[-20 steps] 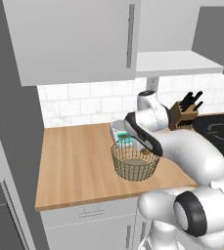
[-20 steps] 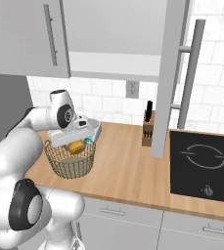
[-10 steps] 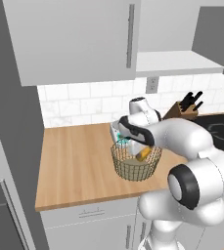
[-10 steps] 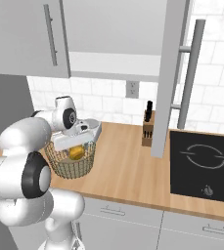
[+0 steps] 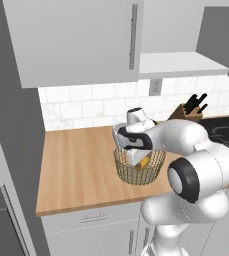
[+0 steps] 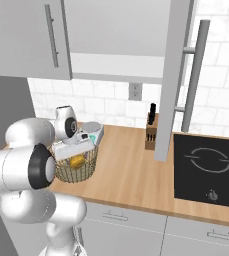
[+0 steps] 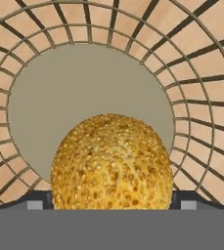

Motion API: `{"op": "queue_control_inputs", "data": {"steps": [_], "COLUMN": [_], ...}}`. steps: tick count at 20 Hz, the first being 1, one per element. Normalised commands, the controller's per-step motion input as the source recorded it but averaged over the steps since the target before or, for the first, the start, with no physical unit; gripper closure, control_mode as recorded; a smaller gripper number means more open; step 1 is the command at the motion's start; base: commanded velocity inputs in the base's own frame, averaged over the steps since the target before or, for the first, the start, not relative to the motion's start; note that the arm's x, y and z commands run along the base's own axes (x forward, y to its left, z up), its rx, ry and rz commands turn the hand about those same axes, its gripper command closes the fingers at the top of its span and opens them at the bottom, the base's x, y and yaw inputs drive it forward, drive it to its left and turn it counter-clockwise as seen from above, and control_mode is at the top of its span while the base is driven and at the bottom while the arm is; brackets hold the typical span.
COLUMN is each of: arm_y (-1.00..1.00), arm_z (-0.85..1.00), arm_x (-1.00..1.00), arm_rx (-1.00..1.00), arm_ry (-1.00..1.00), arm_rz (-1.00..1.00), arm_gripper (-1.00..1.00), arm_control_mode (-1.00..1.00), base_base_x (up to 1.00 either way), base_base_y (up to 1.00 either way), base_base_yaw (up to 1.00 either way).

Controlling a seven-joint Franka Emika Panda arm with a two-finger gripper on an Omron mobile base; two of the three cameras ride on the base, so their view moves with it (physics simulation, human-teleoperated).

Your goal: Open the cabinet, pick up the bread from the cabinet and place it in the basket. Then move the basket to the dining counter.

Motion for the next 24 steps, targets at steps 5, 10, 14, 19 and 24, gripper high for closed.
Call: {"op": "queue_control_inputs", "data": {"steps": [5,10,14,19,24], "arm_y": [0.02,0.0,0.0,0.0,0.0], "arm_z": [-0.09,-0.02,0.15,0.27,0.72], "arm_x": [0.06,-0.01,-0.18,-0.22,-0.37], "arm_rx": [0.0,0.01,0.01,0.0,0.0], "arm_ry": [0.0,0.0,0.0,0.0,0.0], "arm_rz": [0.08,0.04,0.0,0.0,0.0], "arm_gripper": [1.0,-1.0,-1.0,-1.0,-1.0], "arm_control_mode": [-1.0,-1.0,-1.0,-1.0,-1.0], "base_base_x": [0.0,0.0,0.0,0.0,0.0], "base_base_y": [0.0,0.0,0.0,0.0,0.0], "base_base_yaw": [0.0,0.0,0.0,0.0,0.0]}}
